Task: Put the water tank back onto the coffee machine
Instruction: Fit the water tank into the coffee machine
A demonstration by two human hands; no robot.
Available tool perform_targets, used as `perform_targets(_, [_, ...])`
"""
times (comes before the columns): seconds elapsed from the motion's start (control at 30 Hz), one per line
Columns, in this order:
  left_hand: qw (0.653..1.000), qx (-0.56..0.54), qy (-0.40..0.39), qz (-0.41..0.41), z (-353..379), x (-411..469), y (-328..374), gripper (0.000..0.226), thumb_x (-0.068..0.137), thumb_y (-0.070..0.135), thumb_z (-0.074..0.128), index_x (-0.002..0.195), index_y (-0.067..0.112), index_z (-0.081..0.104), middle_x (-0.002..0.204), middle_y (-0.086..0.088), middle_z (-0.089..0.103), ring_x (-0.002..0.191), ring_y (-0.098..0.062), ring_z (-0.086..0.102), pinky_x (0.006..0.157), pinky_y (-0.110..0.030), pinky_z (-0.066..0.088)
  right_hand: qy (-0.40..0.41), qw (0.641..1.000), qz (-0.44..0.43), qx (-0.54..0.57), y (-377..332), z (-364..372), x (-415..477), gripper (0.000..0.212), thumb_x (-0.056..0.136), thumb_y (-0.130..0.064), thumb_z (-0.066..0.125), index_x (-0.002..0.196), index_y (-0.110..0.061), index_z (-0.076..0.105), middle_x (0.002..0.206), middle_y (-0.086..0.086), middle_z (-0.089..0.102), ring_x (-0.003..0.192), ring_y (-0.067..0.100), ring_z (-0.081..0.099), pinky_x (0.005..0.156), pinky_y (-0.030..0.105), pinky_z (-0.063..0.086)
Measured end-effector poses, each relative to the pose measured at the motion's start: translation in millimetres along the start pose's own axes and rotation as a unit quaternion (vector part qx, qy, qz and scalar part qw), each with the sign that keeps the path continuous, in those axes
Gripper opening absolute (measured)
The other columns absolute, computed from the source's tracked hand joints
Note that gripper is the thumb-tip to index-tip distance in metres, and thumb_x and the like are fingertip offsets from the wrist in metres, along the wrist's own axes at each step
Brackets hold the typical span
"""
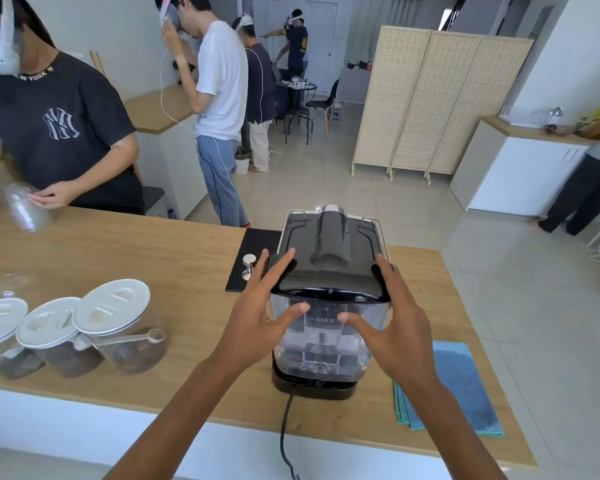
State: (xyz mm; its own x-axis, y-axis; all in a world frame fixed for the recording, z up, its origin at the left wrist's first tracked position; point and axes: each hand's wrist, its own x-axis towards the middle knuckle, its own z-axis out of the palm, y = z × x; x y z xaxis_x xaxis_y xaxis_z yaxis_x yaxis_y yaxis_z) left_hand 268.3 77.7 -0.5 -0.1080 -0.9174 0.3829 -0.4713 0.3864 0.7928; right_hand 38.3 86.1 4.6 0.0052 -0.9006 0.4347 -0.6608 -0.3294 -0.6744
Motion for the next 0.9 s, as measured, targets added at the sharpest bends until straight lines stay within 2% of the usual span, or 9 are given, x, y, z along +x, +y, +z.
perform_targets(0.07, [1.000, 0.005, -0.005, 0.001, 3, -2, -4, 0.078, 0.085, 0.047, 0.069, 0.151, 0.047, 0.026, 0.166, 0.006, 0.014, 0.145, 0.013, 0.003, 0.113, -0.024, 0.024, 0.000, 1.000, 0.003, -0.002, 3, 2, -3, 0.100, 0.068, -0.070, 0.067, 0.154, -0.042, 0.023, 0.164, -0.005, 0.030, 0.146, 0.013, 0.038, 0.109, 0.035, 0.044])
perform_targets(0.17, [1.000, 0.022, -0.009, 0.000, 6, -4, -8, 0.078, 0.084, 0.048, 0.068, 0.150, 0.048, 0.027, 0.167, 0.006, 0.009, 0.137, 0.025, 0.003, 0.097, 0.006, 0.017, -0.003, 1.000, 0.010, -0.005, 8, 5, -7, 0.099, 0.069, -0.064, 0.070, 0.155, -0.039, 0.026, 0.166, -0.008, 0.022, 0.141, -0.001, 0.031, 0.101, 0.011, 0.036])
perform_targets(0.4, [0.999, 0.038, -0.018, 0.004, 23, -18, -21, 0.077, 0.086, 0.040, 0.070, 0.151, 0.043, 0.028, 0.167, 0.009, -0.007, 0.134, 0.028, 0.001, 0.090, 0.010, 0.020, -0.020, 0.999, 0.040, 0.020, 27, 22, -26, 0.096, 0.076, -0.052, 0.077, 0.153, -0.049, 0.019, 0.168, -0.016, 0.008, 0.131, -0.033, 0.010, 0.087, -0.010, 0.026])
perform_targets(0.47, [0.999, 0.038, -0.016, 0.001, 23, -18, -21, 0.077, 0.087, 0.036, 0.071, 0.151, 0.041, 0.029, 0.167, 0.008, -0.005, 0.131, 0.031, 0.004, 0.085, 0.011, 0.024, -0.018, 0.999, 0.038, 0.024, 30, 23, -26, 0.096, 0.076, -0.053, 0.077, 0.153, -0.048, 0.020, 0.167, -0.018, 0.007, 0.137, -0.026, 0.012, 0.095, -0.003, 0.027])
perform_targets(0.53, [0.999, 0.043, -0.013, 0.001, 24, -18, -22, 0.077, 0.086, 0.039, 0.070, 0.151, 0.041, 0.028, 0.167, 0.008, -0.003, 0.135, 0.027, 0.003, 0.088, 0.011, 0.021, -0.013, 0.999, 0.033, 0.037, 33, 24, -27, 0.096, 0.075, -0.055, 0.076, 0.153, -0.048, 0.020, 0.167, -0.019, 0.008, 0.147, -0.008, 0.020, 0.104, 0.015, 0.032])
perform_targets(0.63, [0.999, 0.047, -0.013, 0.001, 25, -18, -24, 0.078, 0.085, 0.047, 0.066, 0.152, 0.043, 0.025, 0.167, 0.009, 0.000, 0.141, 0.018, 0.001, 0.097, 0.006, 0.016, -0.010, 0.998, 0.037, 0.049, 34, 25, -28, 0.095, 0.075, -0.053, 0.078, 0.151, -0.052, 0.020, 0.167, -0.019, 0.011, 0.150, 0.002, 0.022, 0.105, 0.015, 0.030])
perform_targets(0.7, [0.999, 0.037, -0.013, -0.004, 27, -19, -26, 0.079, 0.085, 0.054, 0.063, 0.152, 0.043, 0.023, 0.167, 0.008, 0.005, 0.147, 0.008, 0.006, 0.110, -0.010, 0.021, -0.009, 0.998, 0.035, 0.057, 35, 26, -29, 0.094, 0.076, -0.050, 0.079, 0.148, -0.057, 0.019, 0.166, -0.020, 0.013, 0.150, 0.001, 0.023, 0.103, 0.008, 0.028])
perform_targets(0.8, [1.000, 0.014, -0.008, -0.013, 28, -23, -29, 0.080, 0.087, 0.056, 0.063, 0.152, 0.045, 0.018, 0.166, 0.006, 0.015, 0.151, -0.008, 0.015, 0.117, -0.039, 0.028, -0.005, 0.997, 0.032, 0.068, 36, 27, -28, 0.094, 0.075, -0.051, 0.078, 0.147, -0.059, 0.018, 0.166, -0.018, 0.017, 0.150, 0.004, 0.026, 0.108, 0.020, 0.033])
perform_targets(0.9, [1.000, -0.004, -0.011, -0.024, 27, -28, -30, 0.085, 0.087, 0.041, 0.070, 0.152, 0.045, 0.016, 0.162, 0.011, 0.027, 0.147, -0.014, 0.029, 0.116, -0.045, 0.033, -0.006, 0.997, 0.033, 0.074, 35, 27, -29, 0.095, 0.075, -0.054, 0.077, 0.148, -0.059, 0.017, 0.165, -0.018, 0.020, 0.150, 0.006, 0.027, 0.111, 0.027, 0.034])
